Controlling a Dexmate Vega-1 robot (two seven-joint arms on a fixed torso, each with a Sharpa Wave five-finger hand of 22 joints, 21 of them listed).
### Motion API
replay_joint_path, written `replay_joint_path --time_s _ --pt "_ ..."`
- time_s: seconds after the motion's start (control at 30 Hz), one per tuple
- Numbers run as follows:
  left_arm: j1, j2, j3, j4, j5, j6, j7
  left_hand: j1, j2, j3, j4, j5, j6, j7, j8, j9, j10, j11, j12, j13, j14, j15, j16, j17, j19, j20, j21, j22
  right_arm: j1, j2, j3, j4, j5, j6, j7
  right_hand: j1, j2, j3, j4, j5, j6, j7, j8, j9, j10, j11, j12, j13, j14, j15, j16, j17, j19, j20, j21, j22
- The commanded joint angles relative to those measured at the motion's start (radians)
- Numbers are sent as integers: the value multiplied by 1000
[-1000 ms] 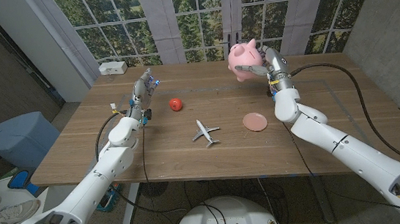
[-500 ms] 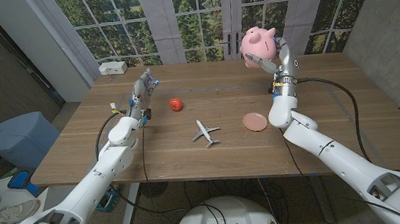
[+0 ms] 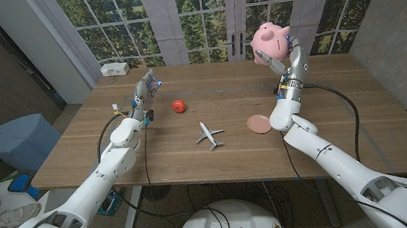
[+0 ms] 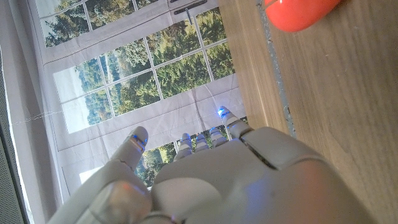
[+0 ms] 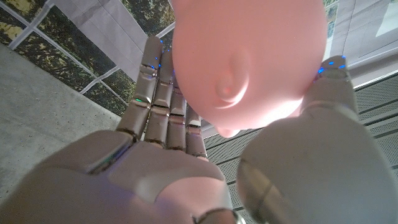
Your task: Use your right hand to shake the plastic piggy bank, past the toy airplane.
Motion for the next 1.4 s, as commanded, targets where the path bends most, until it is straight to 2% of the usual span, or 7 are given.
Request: replay_joint_path --time_s 0.03,0.37,0.53,0.77,1.0,1.4 --pt "-4 1 1 4 -1 -1 -4 -10 52 4 -6 1 1 1 2 5 -1 -1 0 3 2 -27 1 3 7 -1 -5 3 -3 -87 -40 -72 20 -47 152 344 349 278 -6 5 382 -194 -3 84 323 -318 0 331 283 -398 4 236 -82 -123 5 1" --pt "3 7 0 -12 1 4 2 -10 52 4 -7 1 1 1 2 5 -1 -2 0 3 1 -27 0 3 7 -1 -5 3 -19 -181 -57 -214 62 -163 387 342 349 279 -6 4 386 -200 -7 78 322 -320 -6 328 283 -399 2 236 -89 -129 11 1" --pt "7 8 -1 -19 2 5 5 -11 52 4 -7 0 1 1 2 5 -1 -2 0 3 2 -27 1 3 7 0 -5 3 -23 -229 -60 -317 106 -278 551 342 348 280 -7 3 390 -203 -9 75 326 -318 -10 322 286 -399 2 236 -90 -130 14 0" --pt "11 10 -1 -29 4 7 11 -11 51 4 -8 0 1 1 2 5 -1 -1 0 3 2 -28 1 3 7 -1 -5 3 -3 -269 -71 -387 151 -386 699 343 347 281 -8 2 393 -201 -12 70 328 -317 -12 324 289 -399 0 235 -95 -129 19 0" --pt "16 12 -1 -37 7 9 18 -11 51 4 -8 0 1 1 2 5 -2 0 0 3 2 -27 1 3 7 -1 -5 3 18 -284 -87 -398 166 -417 746 341 345 283 -7 1 394 -203 -14 68 328 -314 -13 327 289 -398 -3 234 -102 -127 22 -1" --pt "13 9 2 -39 13 12 25 -12 52 4 -8 0 2 1 2 5 -1 -2 0 3 3 -28 1 3 8 -2 -5 3 20 -285 -91 -380 166 -403 714 341 345 286 -7 0 396 -202 -14 70 329 -312 -17 330 293 -398 -6 234 -106 -127 29 -2"
